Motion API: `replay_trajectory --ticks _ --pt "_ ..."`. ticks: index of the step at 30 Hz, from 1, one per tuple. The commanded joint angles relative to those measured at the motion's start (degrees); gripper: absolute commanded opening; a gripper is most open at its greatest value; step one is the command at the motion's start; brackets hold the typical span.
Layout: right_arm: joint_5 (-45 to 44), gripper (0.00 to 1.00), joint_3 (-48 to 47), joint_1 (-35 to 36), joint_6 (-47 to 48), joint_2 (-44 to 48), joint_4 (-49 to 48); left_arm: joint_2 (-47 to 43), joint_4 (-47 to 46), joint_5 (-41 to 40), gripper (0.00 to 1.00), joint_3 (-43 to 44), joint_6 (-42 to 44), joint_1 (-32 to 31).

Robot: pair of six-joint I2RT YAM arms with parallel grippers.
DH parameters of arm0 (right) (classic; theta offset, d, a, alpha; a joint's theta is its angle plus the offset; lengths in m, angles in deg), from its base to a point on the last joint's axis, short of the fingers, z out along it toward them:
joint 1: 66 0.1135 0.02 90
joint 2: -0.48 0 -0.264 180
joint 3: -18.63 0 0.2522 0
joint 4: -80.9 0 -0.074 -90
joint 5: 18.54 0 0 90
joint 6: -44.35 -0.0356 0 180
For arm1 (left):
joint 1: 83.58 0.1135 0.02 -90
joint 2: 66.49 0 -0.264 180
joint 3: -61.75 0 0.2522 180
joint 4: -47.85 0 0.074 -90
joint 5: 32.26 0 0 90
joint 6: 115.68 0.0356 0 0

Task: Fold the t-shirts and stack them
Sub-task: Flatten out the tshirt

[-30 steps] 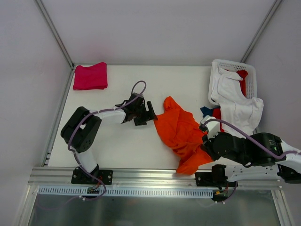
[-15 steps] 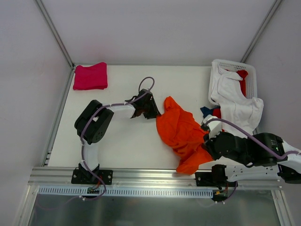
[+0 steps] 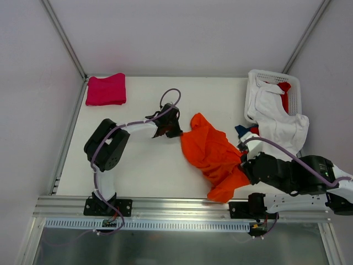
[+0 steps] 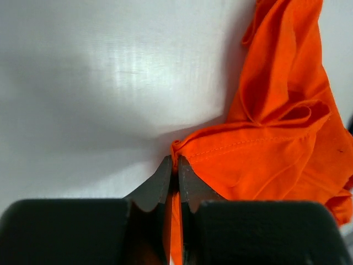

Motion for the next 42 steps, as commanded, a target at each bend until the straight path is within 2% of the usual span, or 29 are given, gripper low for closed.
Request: replay_trajectory --ticks 1,3,6,11,16,18,19,22,26,31,35,42 --pt "-10.03 0.00 -4.62 0.12 2.82 -0.29 -0.33 -14.55 6.65 -12.48 0.00 -0.16 6.44 0.52" --pt "-15.92 0.01 -7.52 0.04 4.14 -1.00 -0.68 -23.05 9.37 -18.19 0.00 0.54 10.48 1.48" --pt "-17.80 0.01 -9.72 0.04 9.32 -2.31 -3.75 -32.65 12.28 -23.11 0.00 2.82 15.14 2.36" --pt "-18.85 0.00 -12.53 -0.23 18.64 -5.56 -9.12 -43.82 19.82 -28.67 0.00 9.67 19.90 2.63" --pt "-26.75 0.01 -19.29 -1.46 22.78 -8.82 -9.12 -51.92 26.86 -32.44 0.00 16.17 21.74 2.54" --pt "-29.65 0.01 -23.15 -1.46 26.28 -8.30 -11.22 -55.79 29.14 -32.98 0.00 17.58 22.80 2.45" --pt "-30.27 0.01 -23.79 -1.46 28.04 -7.16 -15.24 -57.11 29.42 -32.02 0.00 18.98 24.37 2.45" --pt "-30.46 0.01 -25.02 -1.46 35.95 -4.96 -23.43 -61.60 30.03 -26.24 0.00 21.88 27.97 2.45" --pt "-26.16 0.00 -30.46 -1.46 41.67 -6.44 -24.24 -66.34 32.23 -19.82 0.00 26.55 31.41 2.45" --pt "-14.83 0.01 -34.86 -1.46 46.42 -7.15 -24.15 -69.86 33.11 -14.17 0.00 32.60 33.70 2.45" --pt "0.34 0.01 -40.82 -1.46 45.55 -6.71 -23.01 -70.13 34.60 -12.59 0.00 38.41 33.26 2.45" --pt "11.99 0.01 -43.48 -1.46 45.54 -5.57 -24.41 -69.69 35.31 -10.39 0.00 42.47 30.97 2.54"
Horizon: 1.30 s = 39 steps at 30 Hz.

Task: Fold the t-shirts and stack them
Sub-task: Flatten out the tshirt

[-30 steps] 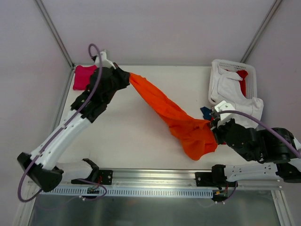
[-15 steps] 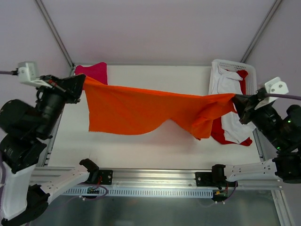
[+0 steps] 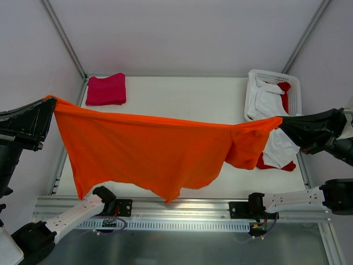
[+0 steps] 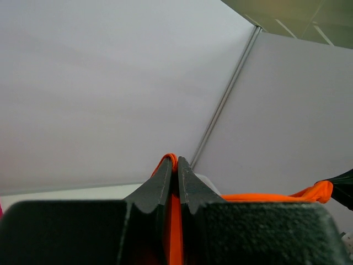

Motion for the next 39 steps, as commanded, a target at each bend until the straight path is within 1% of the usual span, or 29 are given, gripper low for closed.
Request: replay_trajectory --ticks 1,4,6,7,9,10,11,13,14,15,16,17,18,19,20,21,22,23,24,25,27,29,30,31,33,34,35,38,39 --pt "7.95 0.00 -0.93 -0.23 2.81 0.77 -3.37 0.84 -0.21 2.53 0.00 0.68 -0.02 0.09" --pt "8.14 0.01 1.44 -0.15 5.89 0.86 -6.00 1.98 -1.95 3.41 0.00 -1.43 1.12 0.09" --pt "3.58 0.01 5.38 -0.15 7.56 0.60 -9.95 2.51 -2.84 2.01 0.00 -4.50 1.13 0.09" --pt "-0.44 0.01 6.80 -0.23 7.83 -0.10 -11.36 3.29 -3.54 -0.78 0.00 -5.90 0.78 0.09" --pt "-3.46 0.00 10.04 -0.23 8.97 -1.51 -14.17 4.52 -5.38 -4.65 0.00 -11.09 0.16 0.09" --pt "-8.43 0.00 11.54 -0.23 9.76 -3.08 -16.10 4.88 -6.00 -10.85 0.00 -13.19 -0.54 0.09" --pt "-10.74 0.01 13.04 -0.32 10.81 -3.97 -20.47 5.41 -6.70 -14.22 0.00 -17.13 -2.20 0.18" --pt "-14.70 0.00 17.42 -4.78 12.58 -5.81 -26.01 7.25 -7.50 -20.73 0.00 -20.40 -4.66 0.09" --pt "-14.37 0.01 18.23 -7.76 11.36 -8.17 -26.31 7.78 -7.76 -25.72 0.00 -23.38 -7.02 0.18" --pt "-13.76 0.00 19.11 -14.23 6.91 -9.33 -26.31 8.83 -8.29 -28.29 0.00 -24.89 -8.27 0.09" --pt "-10.71 0.01 21.64 -17.60 4.60 -10.56 -26.22 9.19 -8.73 -30.93 0.00 -26.38 -9.50 0.09" --pt "-9.11 0.01 22.88 -21.03 2.32 -13.61 -26.22 9.54 -9.08 -36.00 0.00 -29.53 -12.29 0.18" --pt "-7.79 0.01 24.20 -26.46 -1.36 -15.47 -26.14 10.50 -9.95 -38.40 0.00 -31.30 -13.37 0.35" --pt "-5.95 0.01 26.74 -29.04 -2.88 -17.58 -26.74 11.12 -11.70 -40.25 0.00 -34.45 -15.29 0.70" --pt "-5.50 0.00 27.63 -31.67 -4.46 -22.56 -26.92 12.08 -12.85 -41.92 0.00 -36.14 -16.18 1.32" --pt "-3.67 0.01 28.16 -36.31 -7.78 -25.39 -27.10 14.79 -13.56 -41.24 0.00 -37.28 -17.41 4.28" --pt "-2.60 0.01 28.87 -38.53 -9.47 -28.21 -27.45 16.30 -13.57 -39.32 0.00 -39.04 -21.07 6.66" --pt "-2.25 0.01 29.13 -42.12 -10.88 -33.63 -28.06 18.40 -13.83 -34.00 0.00 -39.84 -23.11 8.95" --pt "-1.28 0.00 29.48 -43.90 -12.02 -36.12 -28.94 22.77 -13.92 -31.42 0.00 -40.45 -25.39 13.32" --pt "-1.19 0.00 30.36 -46.27 -13.16 -41.02 -32.25 27.86 -15.66 -29.83 0.00 -41.59 -28.11 14.49" --pt "-0.75 0.00 29.93 -48.39 -13.88 -46.14 -36.65 34.12 -17.86 -29.46 0.00 -41.60 -28.67 15.64" --pt "-0.75 0.01 26.79 -49.97 -13.27 -51.67 -38.17 41.06 -19.71 -30.25 0.00 -38.45 -27.80 16.26" --pt "-0.31 0.00 25.02 -51.29 -13.09 -57.70 -38.96 47.80 -19.72 -30.08 0.00 -36.52 -27.27 16.61" --pt "-0.13 0.01 22.83 -51.73 -12.74 -60.81 -38.79 50.82 -19.72 -30.08 0.00 -32.76 -26.57 17.14" --pt "-1.53 0.00 15.91 -52.79 -12.21 -66.35 -38.35 59.06 -19.72 -29.12 0.00 -28.79 -25.86 17.93" --pt "-1.19 0.01 13.78 -53.14 -12.04 -70.82 -38.27 61.11 -19.72 -27.46 0.00 -25.38 -25.51 18.37" --pt "-1.27 0.01 8.88 -53.67 -11.95 -72.95 -37.74 65.31 -19.72 -27.00 0.00 -23.52 -25.51 19.16" --pt "-0.75 0.00 2.18 -54.90 -11.86 -79.90 -37.74 71.05 -19.72 -24.81 0.00 -16.40 -24.45 21.00" --pt "-0.14 0.01 -2.63 -55.25 -11.51 -81.57 -37.65 74.29 -19.55 -24.11 0.00 -14.81 -24.02 21.36"
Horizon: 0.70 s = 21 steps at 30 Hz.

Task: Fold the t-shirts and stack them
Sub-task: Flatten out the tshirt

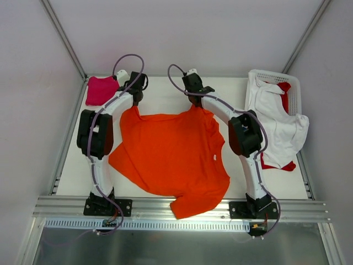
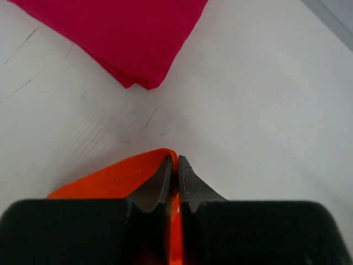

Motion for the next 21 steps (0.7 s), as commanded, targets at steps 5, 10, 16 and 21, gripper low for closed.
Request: replay_trajectory --ticks 5,10,16,21 --pt "-0.16 0.01 -25.56 -2.10 3.70 -13.68 -3.23 10.32 -2.02 3.49 0.00 17.44 2.46 4.39" --pt "-3.49 0.01 -29.72 -2.28 7.13 -17.91 -9.72 16.31 -1.93 5.07 0.00 26.50 4.31 6.67" --pt "-13.24 0.99 -29.19 -4.03 3.10 -19.32 -13.68 22.99 -1.93 10.08 0.75 35.73 7.56 9.13" --pt "-20.09 0.99 -24.11 -4.30 2.92 -14.59 -15.87 18.88 -2.45 10.35 0.95 37.67 12.30 9.31"
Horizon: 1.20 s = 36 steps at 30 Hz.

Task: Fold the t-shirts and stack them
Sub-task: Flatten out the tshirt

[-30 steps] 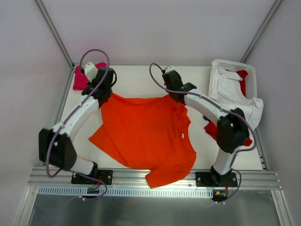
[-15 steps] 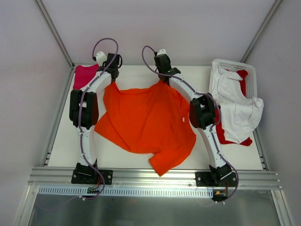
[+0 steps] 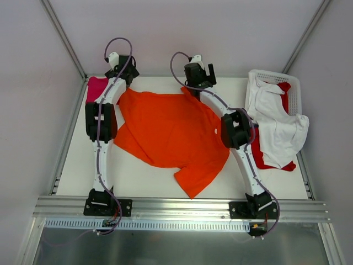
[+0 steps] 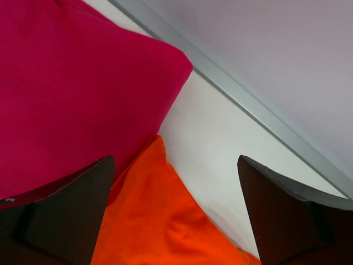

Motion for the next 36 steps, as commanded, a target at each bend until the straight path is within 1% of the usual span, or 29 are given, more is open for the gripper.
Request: replay_trajectory --ticks 1,2,3,4,5,6,7,8,9,10,11,12,14,15,16,17,18,20,21,24,26,29,31,36 --pt "-9.65 0.99 3.25 -0.56 -1.83 5.99 -4.65 -5.85 -1.23 1.28 0.95 3.73 5.27 0.24" --pt "-10.97 1.00 4.30 -0.48 -3.31 7.31 -4.65 -8.82 -1.23 1.36 0.95 3.29 5.71 0.24" --pt "-12.55 0.99 7.36 -0.48 -4.11 8.71 -4.65 -10.50 -1.32 1.54 0.95 2.15 6.58 0.16" --pt "-13.35 0.99 9.13 -0.30 -5.16 12.21 -4.65 -12.17 -1.32 1.63 0.95 1.27 6.94 0.15" --pt "-14.14 0.99 11.15 -0.04 -6.04 14.07 -4.65 -15.84 -1.23 1.54 0.95 0.13 7.03 -0.02" --pt "-15.80 1.00 15.00 0.31 -7.27 15.92 -4.56 -18.14 -1.14 1.63 0.95 -3.27 7.12 -0.20" --pt "-16.69 1.00 17.21 1.10 -7.80 19.76 -4.56 -22.78 -1.14 1.54 0.95 -5.40 7.03 -0.37" --pt "-17.74 0.99 19.50 1.72 -8.24 21.89 -4.39 -25.17 -1.23 0.23 0.95 -7.94 6.77 -1.16" --pt "-17.58 1.00 21.78 2.33 -9.90 24.00 -3.86 -27.72 -1.23 -0.65 0.95 -13.79 5.64 -1.69" --pt "-16.80 0.99 26.07 2.86 -11.48 26.11 -2.64 -30.09 -1.14 -1.44 0.94 -16.81 4.84 -2.13" --pt "-14.09 0.99 27.94 4.08 -13.24 29.96 0.68 -34.90 -1.14 -3.19 0.93 -20.32 3.97 -2.83" --pt "-12.84 0.99 29.52 4.62 -17.87 31.74 2.98 -37.21 -1.14 -3.82 0.91 -27.06 1.69 -4.23" --pt "-8.47 0.99 33.66 5.76 -22.55 36.12 9.11 -42.91 -0.88 -4.35 0.90 -33.51 -0.25 -5.73" --pt "-6.78 1.00 35.06 6.03 -25.18 37.37 10.72 -44.43 -0.53 -5.13 0.89 -39.20 -2.18 -7.30" --pt "-5.20 0.99 36.73 6.29 -28.08 38.68 11.52 -45.75 0.26 -5.58 0.87 -41.60 -3.41 -8.01" --pt "-2.31 0.99 40.66 6.73 -28.89 40.00 11.79 -48.02 1.48 -5.67 0.86 -43.98 -4.82 -8.54" --pt "-1.42 0.99 42.53 6.99 -29.51 42.28 11.61 -49.00 3.76 -6.62 0.85 -48.44 -7.70 -8.89" --pt "-0.36 1.00 47.35 7.96 -30.21 44.14 11.70 -51.55 5.88 -6.90 0.84 -52.94 -10.88 -9.08" --pt "-0.53 1.00 48.69 8.22 -30.30 45.54 11.96 -52.43 7.63 -6.81 0.85 -57.40 -14.46 -8.90" --pt "-0.70 1.00 53.08 8.84 -31.80 48.53 13.63 -54.90 7.82 -1.90 0.84 -66.30 -21.78 -6.44" --pt "0.08 0.99 55.37 8.84 -33.02 50.11 14.07 -54.82 7.39 2.23 0.81 -69.30 -25.47 -3.82" --pt "1.14 0.99 59.33 9.19 -33.64 52.93 14.07 -53.85 4.14 7.42 0.79 -73.60 -27.94 -1.09" --pt "0.79 1.00 61.26 9.45 -34.35 54.24 15.12 -53.67 2.91 8.22 0.77 -74.67 -29.17 -0.64" --pt "0.44 0.99 64.60 9.81 -34.79 56.36 15.39 -52.80 2.64 6.99 0.76 -75.29 -31.37 -0.64"
